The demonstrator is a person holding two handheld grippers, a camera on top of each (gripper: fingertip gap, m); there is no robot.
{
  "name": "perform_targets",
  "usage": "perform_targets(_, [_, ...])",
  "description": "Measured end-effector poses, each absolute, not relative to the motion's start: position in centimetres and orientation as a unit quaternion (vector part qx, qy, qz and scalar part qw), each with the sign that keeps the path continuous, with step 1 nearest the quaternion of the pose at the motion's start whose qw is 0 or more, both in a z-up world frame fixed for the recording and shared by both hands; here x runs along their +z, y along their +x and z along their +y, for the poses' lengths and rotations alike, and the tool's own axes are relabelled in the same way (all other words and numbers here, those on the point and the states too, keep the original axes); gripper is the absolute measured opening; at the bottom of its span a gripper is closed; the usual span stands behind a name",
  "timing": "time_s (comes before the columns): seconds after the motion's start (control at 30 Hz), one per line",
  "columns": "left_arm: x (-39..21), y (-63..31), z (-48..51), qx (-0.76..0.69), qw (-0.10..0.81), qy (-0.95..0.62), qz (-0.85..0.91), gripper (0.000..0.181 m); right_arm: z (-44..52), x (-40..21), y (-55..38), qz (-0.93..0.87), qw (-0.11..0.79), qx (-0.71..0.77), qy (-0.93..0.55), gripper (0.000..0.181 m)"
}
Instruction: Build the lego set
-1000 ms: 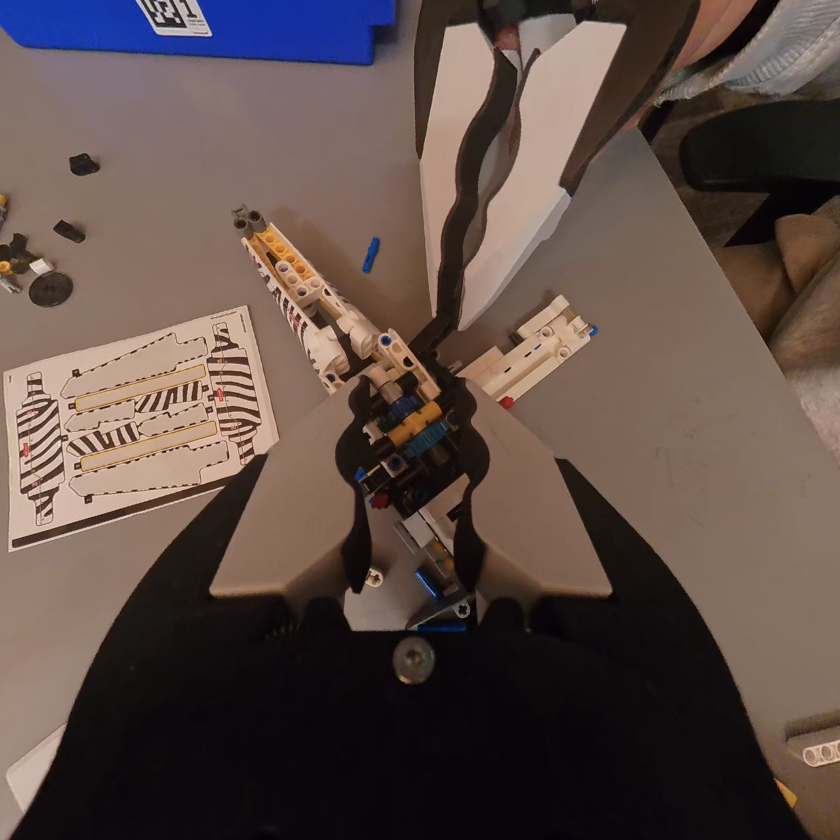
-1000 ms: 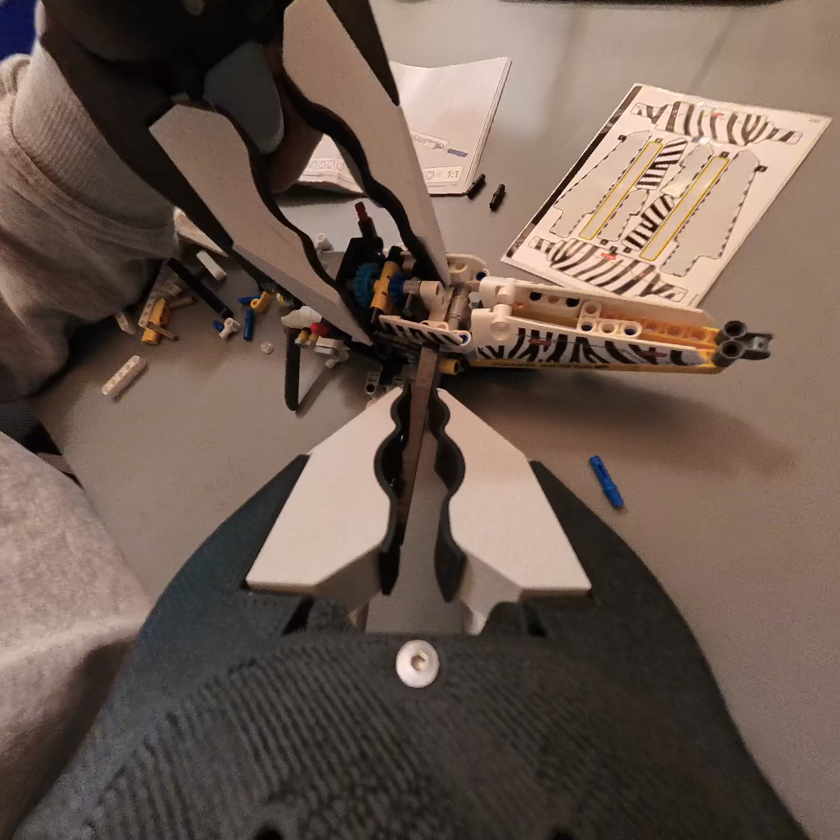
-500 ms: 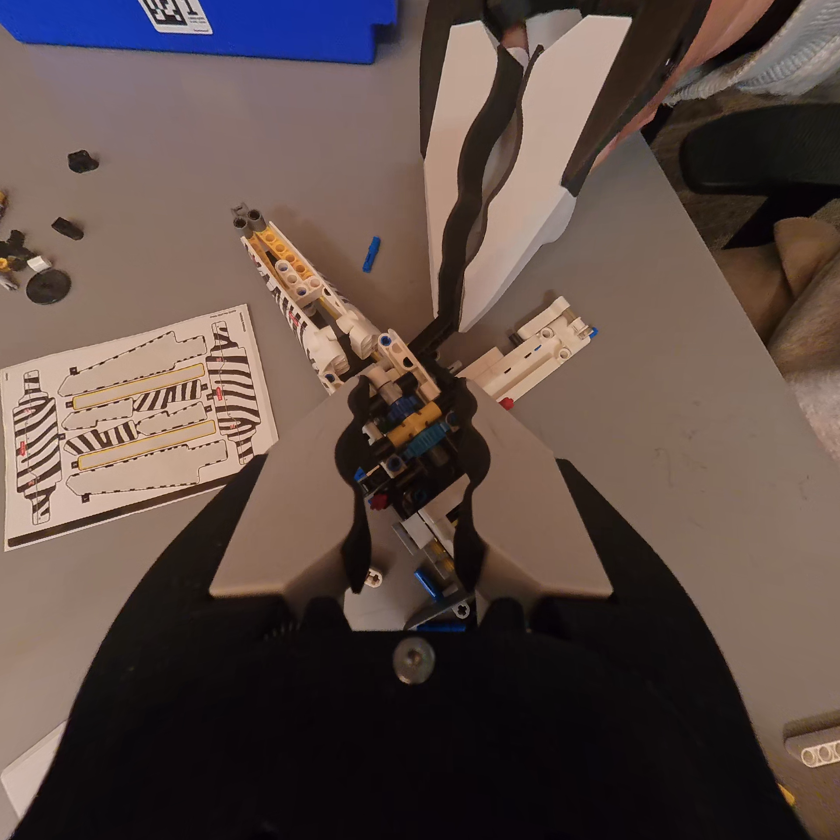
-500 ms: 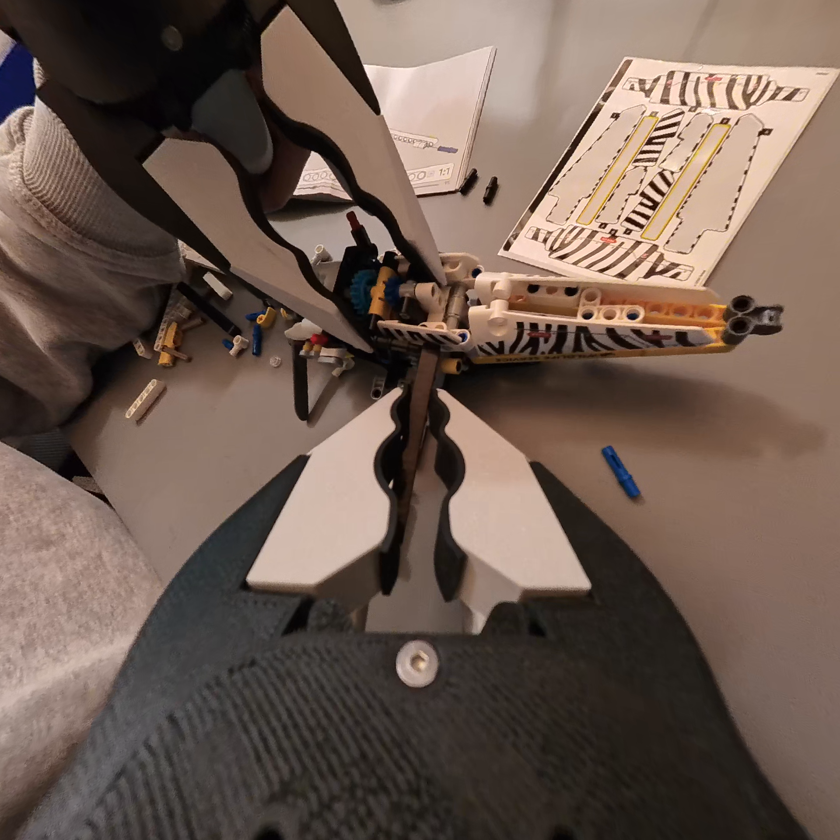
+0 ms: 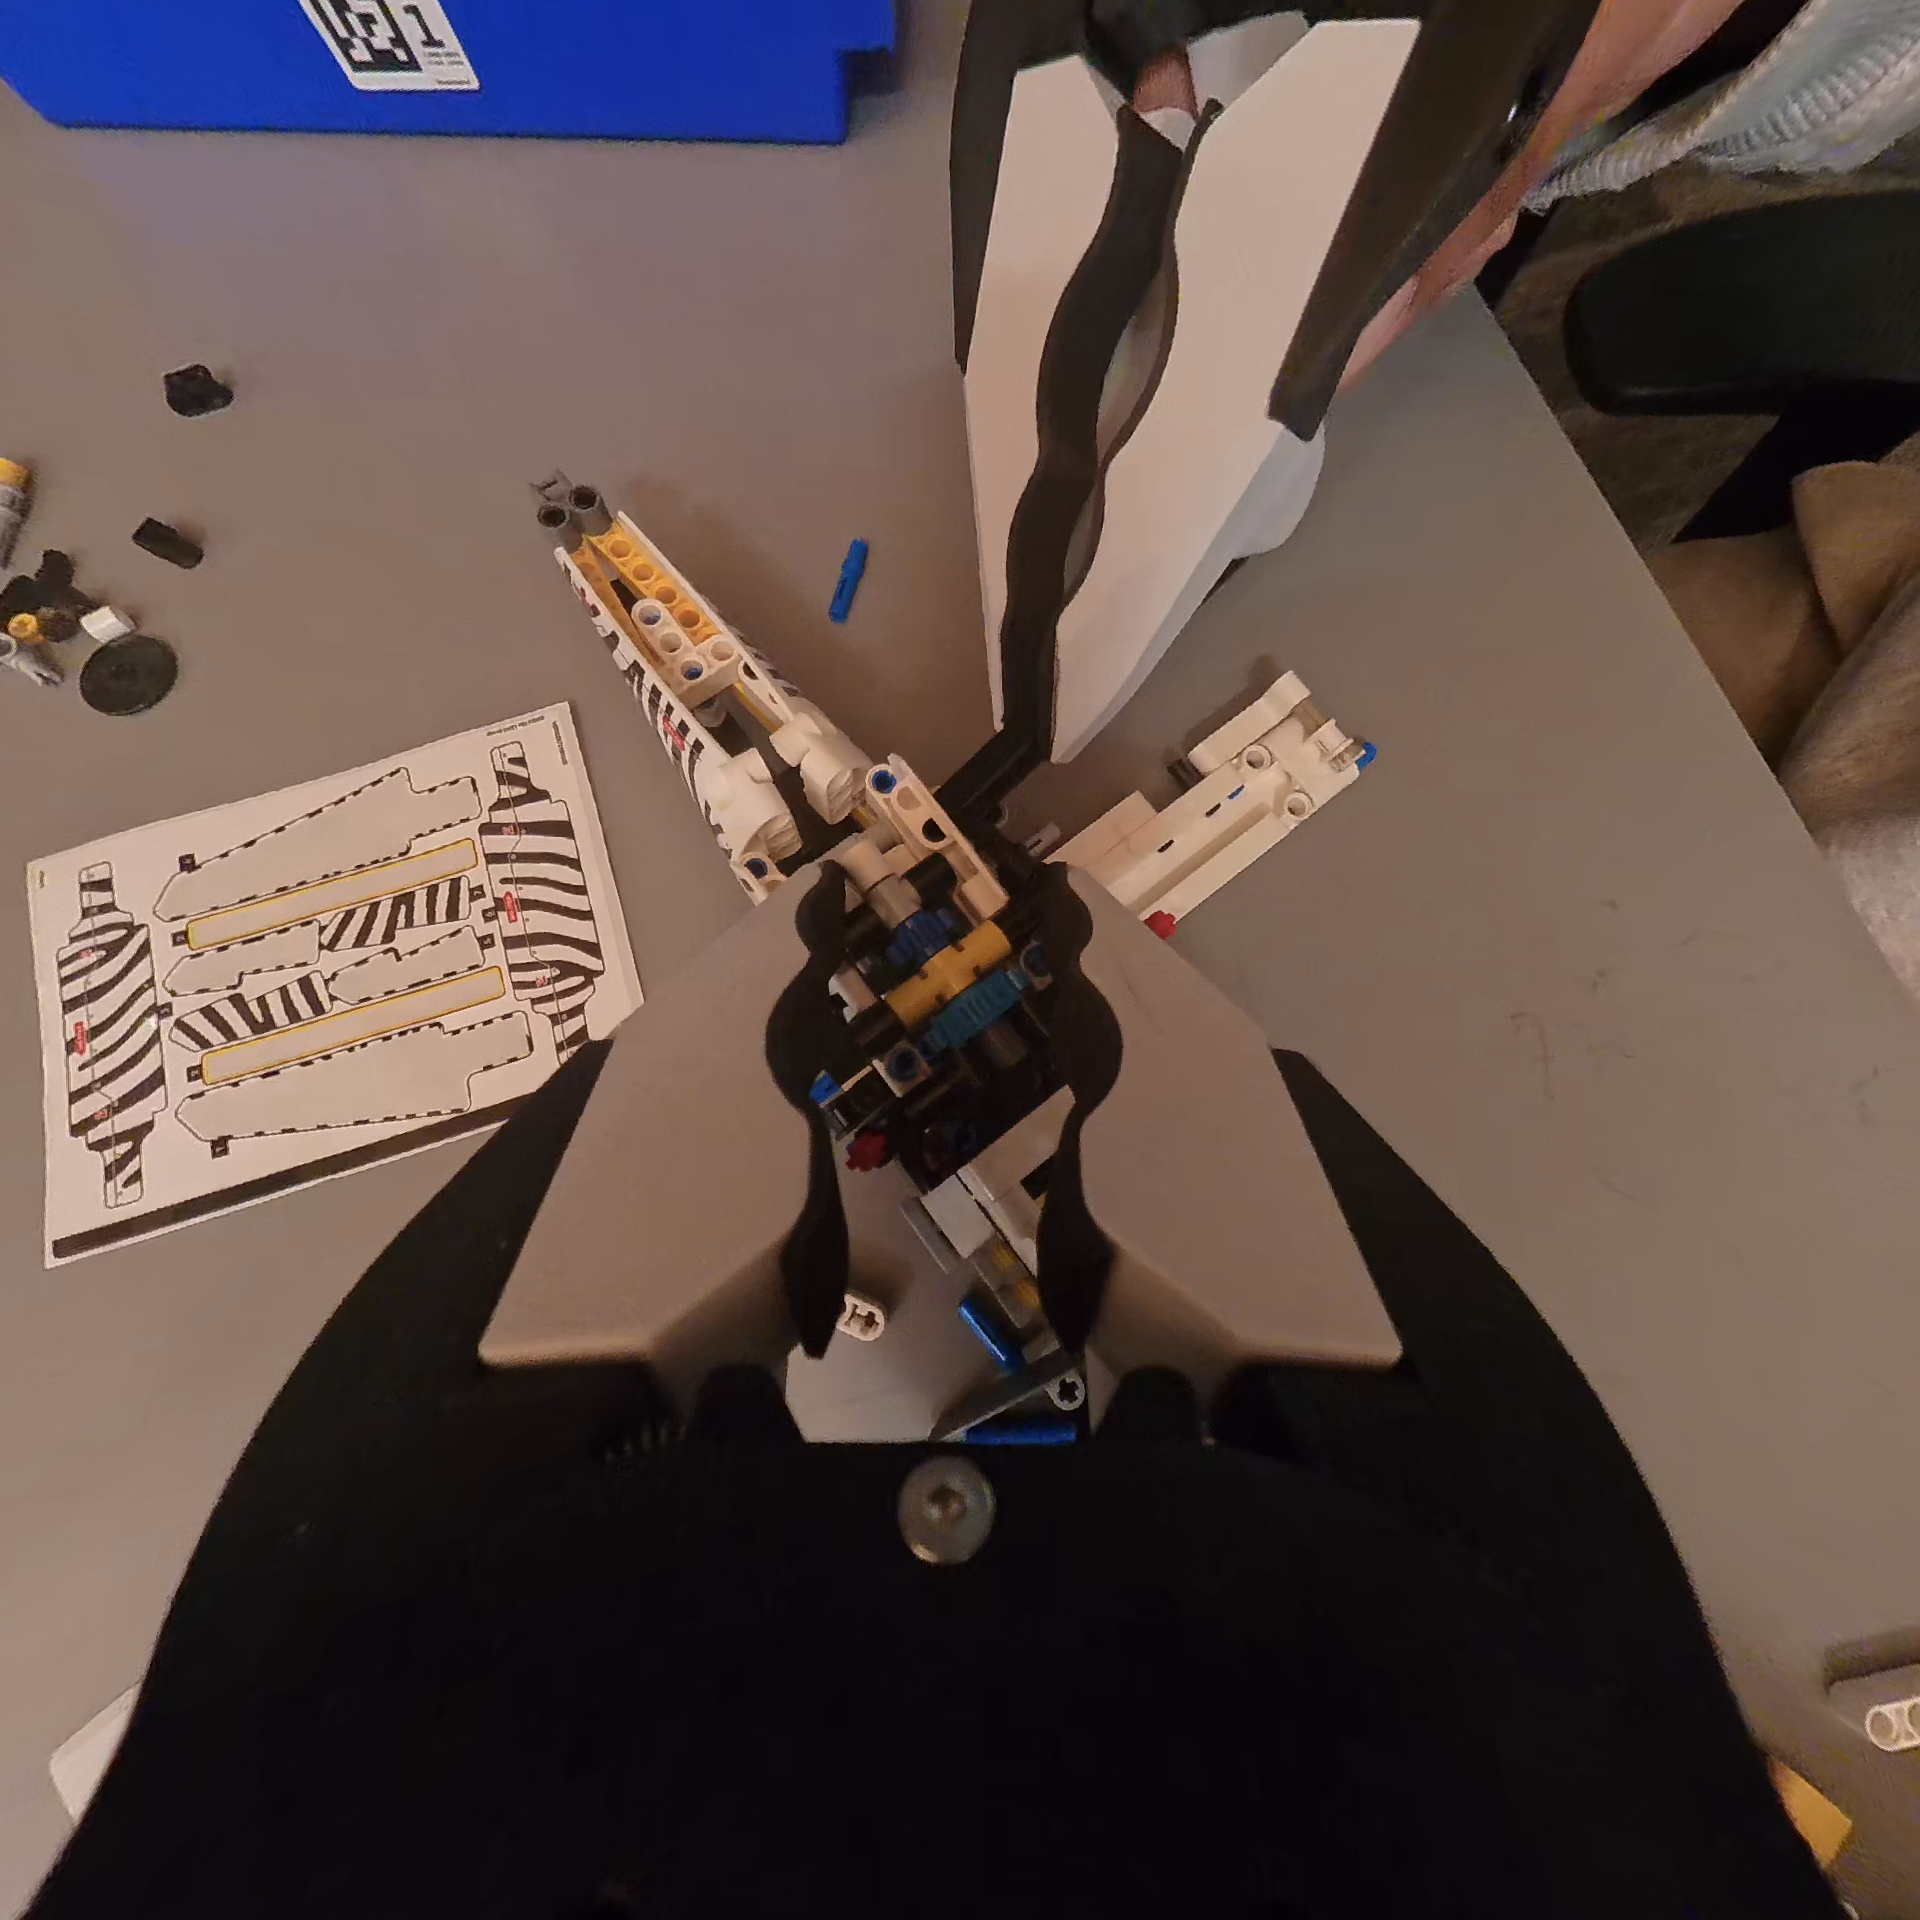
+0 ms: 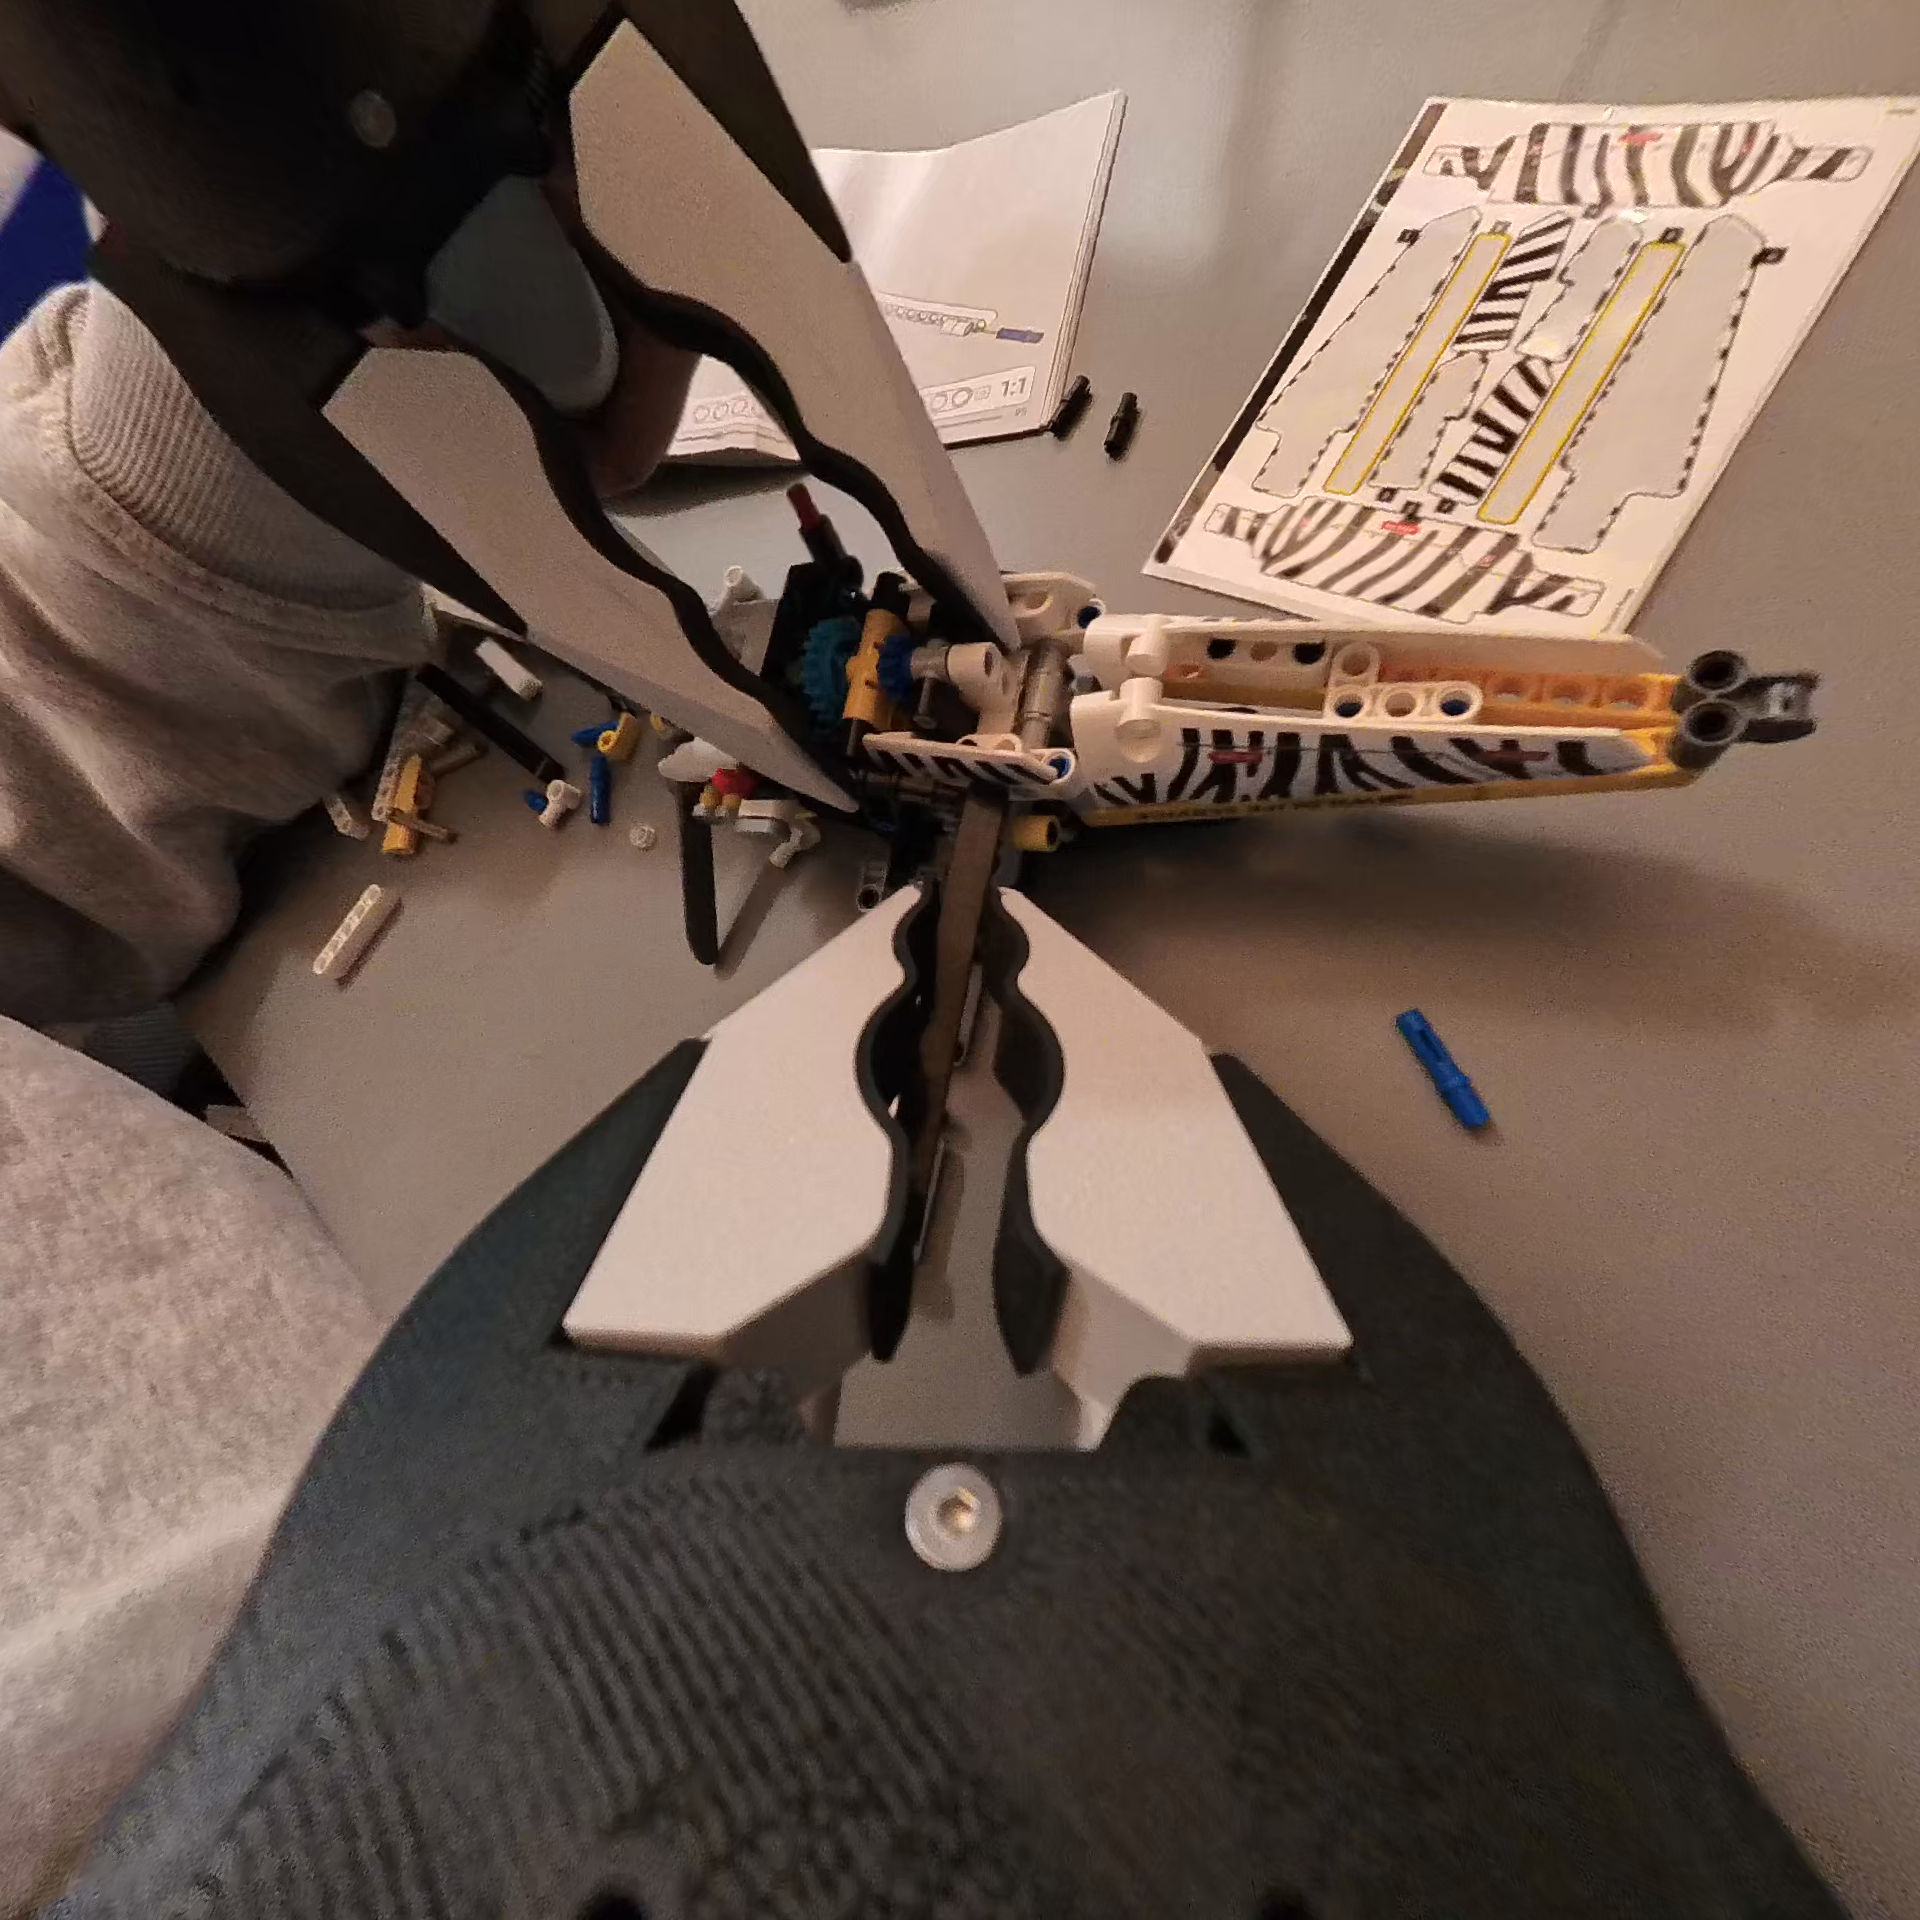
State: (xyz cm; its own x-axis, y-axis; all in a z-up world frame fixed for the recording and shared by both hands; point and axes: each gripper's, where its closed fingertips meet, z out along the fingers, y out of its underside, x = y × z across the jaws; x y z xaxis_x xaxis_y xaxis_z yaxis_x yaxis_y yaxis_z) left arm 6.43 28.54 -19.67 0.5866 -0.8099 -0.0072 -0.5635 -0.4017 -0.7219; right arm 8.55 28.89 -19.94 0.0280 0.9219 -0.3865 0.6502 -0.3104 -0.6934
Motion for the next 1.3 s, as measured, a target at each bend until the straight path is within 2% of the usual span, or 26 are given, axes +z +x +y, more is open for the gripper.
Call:
perform_targets(0.17, [-19.7,6.4,28.5,-0.173,0.348,-0.822,0.416,0.038,28.9,-20.0,8.5,-0.526,0.135,0.441,-0.714,0.006])
perform_targets(0.23, [-19.7,6.4,28.5,-0.178,0.346,-0.824,0.411,0.038,28.7,-20.0,8.4,-0.499,0.107,0.469,-0.721,0.006])
perform_targets(0.33, [-19.8,6.7,29.2,-0.177,0.359,-0.827,0.395,0.039,25.0,-19.1,7.6,-0.482,0.02,0.55,-0.681,0.007])
perform_targets(0.37, [-19.8,6.6,29.1,-0.172,0.354,-0.83,0.395,0.038,24.0,-19.0,7.2,-0.496,0.021,0.547,-0.675,0.005])
perform_targets(0.53, [-19.7,5.7,28.9,-0.152,0.339,-0.84,0.396,0.038,26.2,-18.6,7.8,-0.545,0.117,0.464,-0.688,0.005])
perform_targets(0.8, [-19.5,5.6,28.7,-0.178,0.337,-0.842,0.382,0.038,26.1,-18.1,9.2,-0.537,0.142,0.476,-0.682,0.005])
perform_targets(1.07, [-14.1,7.6,27.6,-0.312,0.395,-0.791,0.348,0.046,26.1,-15.4,10.2,-0.545,0.212,0.475,-0.657,0.006])
perform_targets(1.3, [-11.5,12.1,24.6,-0.444,0.344,-0.747,0.356,0.04,25.1,-13.9,10.9,-0.621,0.281,0.384,-0.623,0.006])
